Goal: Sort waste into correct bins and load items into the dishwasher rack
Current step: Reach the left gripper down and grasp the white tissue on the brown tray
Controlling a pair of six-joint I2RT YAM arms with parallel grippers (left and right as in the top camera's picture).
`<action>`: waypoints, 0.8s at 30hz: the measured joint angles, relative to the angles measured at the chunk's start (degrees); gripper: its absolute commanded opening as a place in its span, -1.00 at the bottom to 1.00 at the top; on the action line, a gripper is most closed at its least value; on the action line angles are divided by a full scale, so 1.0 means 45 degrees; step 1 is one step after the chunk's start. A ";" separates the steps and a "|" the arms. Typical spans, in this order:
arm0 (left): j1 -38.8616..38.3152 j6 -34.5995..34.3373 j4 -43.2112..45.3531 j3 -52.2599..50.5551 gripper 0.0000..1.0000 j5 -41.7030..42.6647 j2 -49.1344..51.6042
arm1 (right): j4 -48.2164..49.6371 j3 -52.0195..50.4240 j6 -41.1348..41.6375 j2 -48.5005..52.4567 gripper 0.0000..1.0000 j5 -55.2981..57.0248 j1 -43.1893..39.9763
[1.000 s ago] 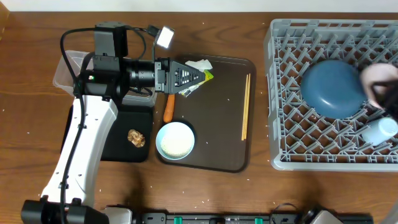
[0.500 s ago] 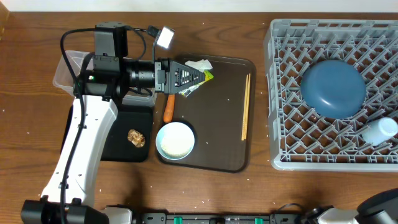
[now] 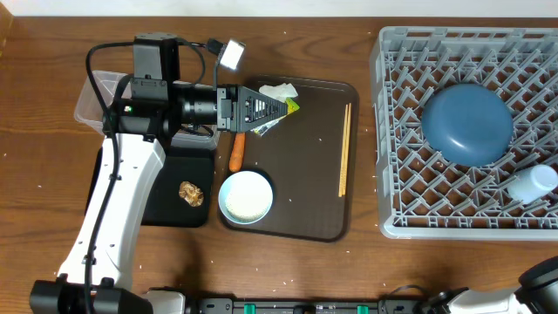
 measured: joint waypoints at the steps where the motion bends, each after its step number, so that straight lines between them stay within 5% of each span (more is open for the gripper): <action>1: 0.0000 0.0005 0.0000 0.0000 0.96 0.0000 0.0000 | 0.0146 0.0000 0.0063 0.0000 0.41 -0.0078 -0.0005; 12: -0.0005 -0.0321 -0.1336 0.0000 0.96 -0.2268 -0.0029 | -0.0733 0.1807 -0.0714 -0.0024 0.35 -0.3361 0.0073; 17: -0.0005 -0.0452 -0.3225 -0.0039 0.96 -0.5746 -0.1069 | -0.1467 0.2778 -0.1705 -0.0840 0.43 -0.4221 0.1360; 24: -0.0306 -0.0500 -0.5474 -0.0034 0.96 -1.1429 -0.3988 | -0.2103 0.3186 -0.2676 -0.3191 0.50 -0.3759 0.5712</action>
